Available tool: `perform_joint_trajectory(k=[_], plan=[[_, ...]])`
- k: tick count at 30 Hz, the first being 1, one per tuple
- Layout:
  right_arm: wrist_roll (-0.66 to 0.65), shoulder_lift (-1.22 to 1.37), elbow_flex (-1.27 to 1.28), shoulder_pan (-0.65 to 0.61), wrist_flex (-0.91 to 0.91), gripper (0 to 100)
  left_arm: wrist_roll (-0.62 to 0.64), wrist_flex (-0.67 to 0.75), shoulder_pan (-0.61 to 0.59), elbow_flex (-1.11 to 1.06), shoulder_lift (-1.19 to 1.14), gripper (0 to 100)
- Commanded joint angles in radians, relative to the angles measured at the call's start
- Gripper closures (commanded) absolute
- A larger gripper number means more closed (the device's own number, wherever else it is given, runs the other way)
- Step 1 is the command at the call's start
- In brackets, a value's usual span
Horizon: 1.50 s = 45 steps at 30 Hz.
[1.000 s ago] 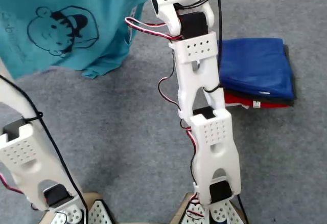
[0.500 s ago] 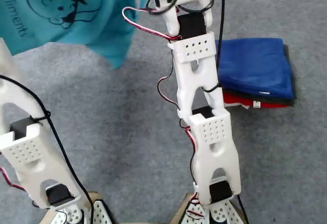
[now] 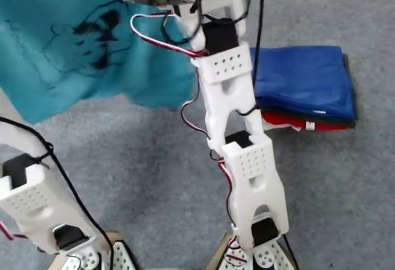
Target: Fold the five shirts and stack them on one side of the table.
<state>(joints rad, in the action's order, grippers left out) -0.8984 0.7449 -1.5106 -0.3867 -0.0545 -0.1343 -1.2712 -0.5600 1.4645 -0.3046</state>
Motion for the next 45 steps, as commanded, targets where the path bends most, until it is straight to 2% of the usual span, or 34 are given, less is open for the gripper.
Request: perform_joint_trajectory(k=[1, 4, 9, 14, 16, 18, 26, 32, 39, 45], plan=[[-0.009, -0.065, -0.102, -0.011, 0.101, 98.4, -0.002, -0.141, -0.062, 0.024, 0.038, 97], [-0.009, -0.061, -0.166, -0.011, 0.301, 98.4, -0.002, -0.267, -0.107, 0.022, 0.035, 97], [-0.008, -0.097, -0.162, -0.011, 0.717, 98.4, -0.005, -0.451, -0.111, -0.012, -0.012, 97], [-0.005, -0.108, -0.163, -0.031, 1.134, 98.4, -0.005, -0.485, -0.124, -0.113, -0.129, 97], [0.000, -0.111, -0.166, -0.031, 1.249, 98.4, -0.006, -0.486, -0.150, -0.128, -0.155, 97], [0.060, -0.136, -0.165, -0.026, 1.327, 98.4, -0.006, -0.486, -0.173, -0.142, -0.152, 97], [0.330, -0.291, -0.162, -0.032, 1.536, 98.4, -0.006, -0.491, -0.277, -0.157, -0.038, 97], [0.489, -0.447, -0.160, -0.032, 1.626, 98.4, -0.006, -0.491, -0.363, -0.372, 0.204, 97], [0.594, -0.656, -0.159, -0.032, 1.629, 98.4, -0.008, -0.489, -0.433, -0.814, 0.692, 97], [0.617, -0.799, -0.151, -0.032, 1.645, 98.4, -0.009, -0.486, -0.449, -1.147, 1.189, 97]])
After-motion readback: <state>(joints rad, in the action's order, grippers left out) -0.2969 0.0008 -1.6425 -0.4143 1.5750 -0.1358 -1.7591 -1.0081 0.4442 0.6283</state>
